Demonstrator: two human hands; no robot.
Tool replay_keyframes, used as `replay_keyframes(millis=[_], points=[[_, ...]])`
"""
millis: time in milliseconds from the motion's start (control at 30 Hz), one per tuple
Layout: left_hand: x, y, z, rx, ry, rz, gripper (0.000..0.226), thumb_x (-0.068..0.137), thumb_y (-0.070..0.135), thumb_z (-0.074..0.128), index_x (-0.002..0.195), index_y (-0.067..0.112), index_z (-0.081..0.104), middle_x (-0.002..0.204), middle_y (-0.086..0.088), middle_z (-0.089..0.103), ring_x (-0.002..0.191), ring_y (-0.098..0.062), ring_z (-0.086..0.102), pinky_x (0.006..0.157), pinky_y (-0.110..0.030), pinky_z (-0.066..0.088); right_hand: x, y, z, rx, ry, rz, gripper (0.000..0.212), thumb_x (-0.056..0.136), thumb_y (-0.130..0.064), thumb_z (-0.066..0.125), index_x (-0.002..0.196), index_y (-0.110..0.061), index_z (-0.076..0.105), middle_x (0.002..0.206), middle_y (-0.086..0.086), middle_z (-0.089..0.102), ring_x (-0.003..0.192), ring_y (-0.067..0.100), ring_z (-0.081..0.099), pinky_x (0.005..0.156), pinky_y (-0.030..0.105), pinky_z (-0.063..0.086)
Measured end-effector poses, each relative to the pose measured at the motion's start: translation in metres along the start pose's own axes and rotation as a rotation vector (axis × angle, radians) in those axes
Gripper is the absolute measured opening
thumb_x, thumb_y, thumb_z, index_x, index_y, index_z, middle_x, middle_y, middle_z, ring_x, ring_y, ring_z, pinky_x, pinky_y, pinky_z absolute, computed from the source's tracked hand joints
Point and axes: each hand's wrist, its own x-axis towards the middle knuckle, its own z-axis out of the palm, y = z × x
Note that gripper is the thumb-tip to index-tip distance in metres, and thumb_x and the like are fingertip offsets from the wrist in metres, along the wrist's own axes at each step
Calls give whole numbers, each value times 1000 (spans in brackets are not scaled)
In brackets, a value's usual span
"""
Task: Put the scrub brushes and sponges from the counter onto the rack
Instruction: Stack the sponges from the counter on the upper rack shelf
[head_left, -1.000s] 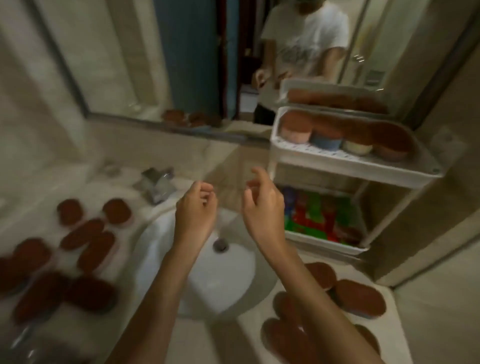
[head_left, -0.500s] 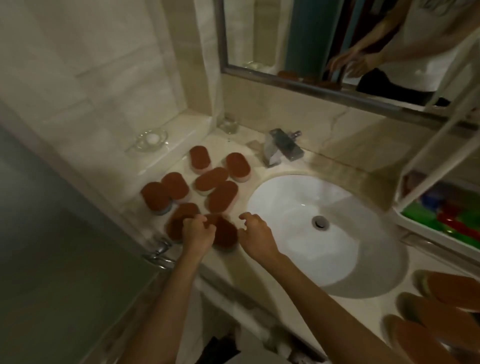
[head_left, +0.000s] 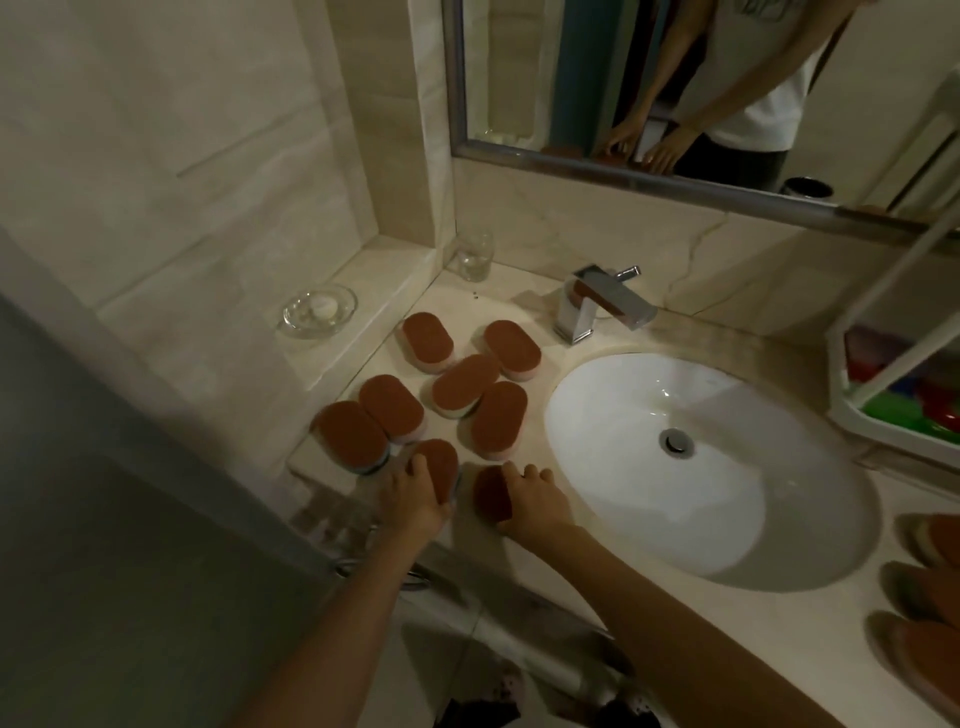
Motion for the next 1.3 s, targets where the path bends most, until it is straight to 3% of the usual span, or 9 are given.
replay_keyframes(millis=[100,200,333,500,633,967,1200,1300], points=[[-5,5,-6,-114,11,-64,84,77,31,70,142,6,22,146,-17,33,134,-33,36,108,-41,34,-6,2,-4,98,23,47,68,82,-33,63,138,-20,28,135,11,44,123,28,42,98,38,45],[-14,17,-23,-88,132,-66,73,76,29,70,132,5,29,136,-16,40,125,-33,43,99,-39,39,-12,9,-34,225,145,69,62,77,-35,65,128,-17,35,124,9,50,112,27,50,89,36,50],[-23,62,-65,-179,271,101,61,74,21,69,123,12,35,130,-11,45,123,-29,46,98,-38,39,-25,28,-93,281,458,51,55,72,-36,70,114,-10,44,111,13,57,101,31,55,71,31,42],[-31,150,-110,-216,328,386,61,75,19,69,122,15,31,129,-9,43,121,-27,46,96,-36,42,-59,75,-162,266,694,100,56,70,-30,74,112,-6,45,110,13,57,100,33,55,67,30,35],[-43,223,-128,-204,350,600,55,78,17,67,120,17,32,129,-6,43,120,-25,46,94,-33,39,-101,129,-202,226,831,210,57,71,-33,75,114,-11,44,116,10,57,102,29,55,78,36,50],[-103,408,-145,-208,443,982,56,80,16,64,126,17,32,135,-7,45,127,-23,44,102,-35,35,-205,275,-283,84,1176,411,69,72,-29,76,125,-3,41,115,16,56,104,35,55,81,39,45],[-134,528,-139,-143,423,1092,63,79,12,65,131,14,30,136,-7,42,130,-24,41,107,-38,31,-240,382,-327,42,1156,414,75,73,-19,75,133,-7,31,125,12,50,115,30,52,92,43,49],[-141,565,-134,-107,409,1080,60,77,9,65,128,14,34,131,-7,47,127,-25,44,106,-38,34,-243,419,-339,75,1111,399,85,76,-24,74,142,-11,22,135,10,44,125,28,45,103,44,44]])
